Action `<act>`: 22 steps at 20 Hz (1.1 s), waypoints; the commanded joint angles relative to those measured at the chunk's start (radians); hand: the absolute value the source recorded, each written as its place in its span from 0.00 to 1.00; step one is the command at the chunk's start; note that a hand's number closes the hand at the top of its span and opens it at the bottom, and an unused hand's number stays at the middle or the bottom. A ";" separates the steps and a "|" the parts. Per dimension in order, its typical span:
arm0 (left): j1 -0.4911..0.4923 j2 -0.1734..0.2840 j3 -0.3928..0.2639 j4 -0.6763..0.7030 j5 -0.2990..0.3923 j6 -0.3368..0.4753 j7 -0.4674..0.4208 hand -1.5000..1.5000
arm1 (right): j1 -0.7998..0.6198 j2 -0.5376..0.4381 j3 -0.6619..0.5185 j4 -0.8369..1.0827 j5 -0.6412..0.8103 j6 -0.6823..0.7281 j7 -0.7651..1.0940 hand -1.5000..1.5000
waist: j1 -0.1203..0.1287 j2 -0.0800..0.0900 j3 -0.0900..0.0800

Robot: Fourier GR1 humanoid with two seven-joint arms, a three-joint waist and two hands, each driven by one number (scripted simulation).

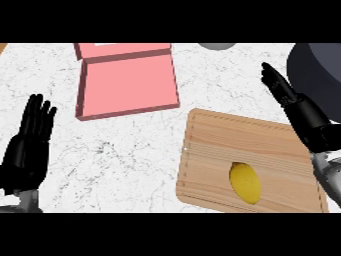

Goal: Pick the lemon from the cutting board and place it in the pot

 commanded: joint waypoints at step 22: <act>-0.070 0.016 -0.212 0.269 -0.079 -0.232 0.186 0.50 | 0.540 -0.087 0.139 -0.731 0.494 -0.391 0.282 0.00 | -0.048 -0.036 -0.015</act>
